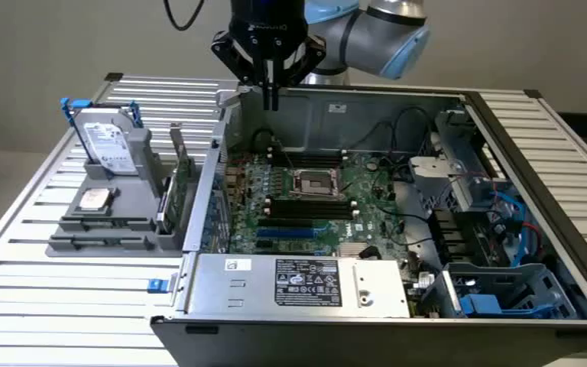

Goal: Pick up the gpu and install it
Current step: 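Reach for the gpu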

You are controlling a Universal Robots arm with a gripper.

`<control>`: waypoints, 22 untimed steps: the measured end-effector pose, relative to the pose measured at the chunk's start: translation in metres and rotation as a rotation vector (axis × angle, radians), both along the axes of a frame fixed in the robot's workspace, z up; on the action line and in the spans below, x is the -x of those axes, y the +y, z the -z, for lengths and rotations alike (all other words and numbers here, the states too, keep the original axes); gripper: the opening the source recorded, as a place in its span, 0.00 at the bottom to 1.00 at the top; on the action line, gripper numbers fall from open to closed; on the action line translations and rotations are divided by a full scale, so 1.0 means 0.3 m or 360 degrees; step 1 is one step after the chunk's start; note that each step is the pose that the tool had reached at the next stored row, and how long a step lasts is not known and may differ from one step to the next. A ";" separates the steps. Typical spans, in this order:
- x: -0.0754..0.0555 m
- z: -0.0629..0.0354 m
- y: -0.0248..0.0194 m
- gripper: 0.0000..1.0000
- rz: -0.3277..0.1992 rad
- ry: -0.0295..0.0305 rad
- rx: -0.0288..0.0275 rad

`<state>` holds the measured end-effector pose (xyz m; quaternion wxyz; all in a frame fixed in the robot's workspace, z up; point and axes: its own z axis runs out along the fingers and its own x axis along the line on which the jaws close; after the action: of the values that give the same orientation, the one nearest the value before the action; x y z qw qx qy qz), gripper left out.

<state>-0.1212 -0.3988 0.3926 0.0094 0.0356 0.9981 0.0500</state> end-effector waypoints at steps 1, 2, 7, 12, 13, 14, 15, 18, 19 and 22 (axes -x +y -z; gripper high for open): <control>0.000 0.000 0.000 0.18 0.0000 0.00000 -0.00002; 0.000 0.000 0.000 0.18 0.0000 -0.00001 -0.00005; 0.000 0.000 0.000 0.18 0.0000 -0.00001 -0.00020; 0.000 0.000 0.000 0.18 0.0000 0.00000 -0.00034; 0.000 0.000 0.000 0.18 0.0000 -0.00001 -0.00037; 0.002 0.000 0.000 0.18 0.0000 -0.00001 -0.00040; 0.012 0.000 0.000 0.18 0.0000 0.00001 -0.00042; 0.058 0.001 0.000 0.18 0.0000 -0.00001 -0.00044; 0.073 0.002 0.000 0.18 0.0000 -0.00001 -0.00045; 0.118 0.004 0.000 0.18 0.0000 -0.00001 -0.00044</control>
<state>-0.1566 -0.3988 0.3914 0.0094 0.0357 0.9980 0.0514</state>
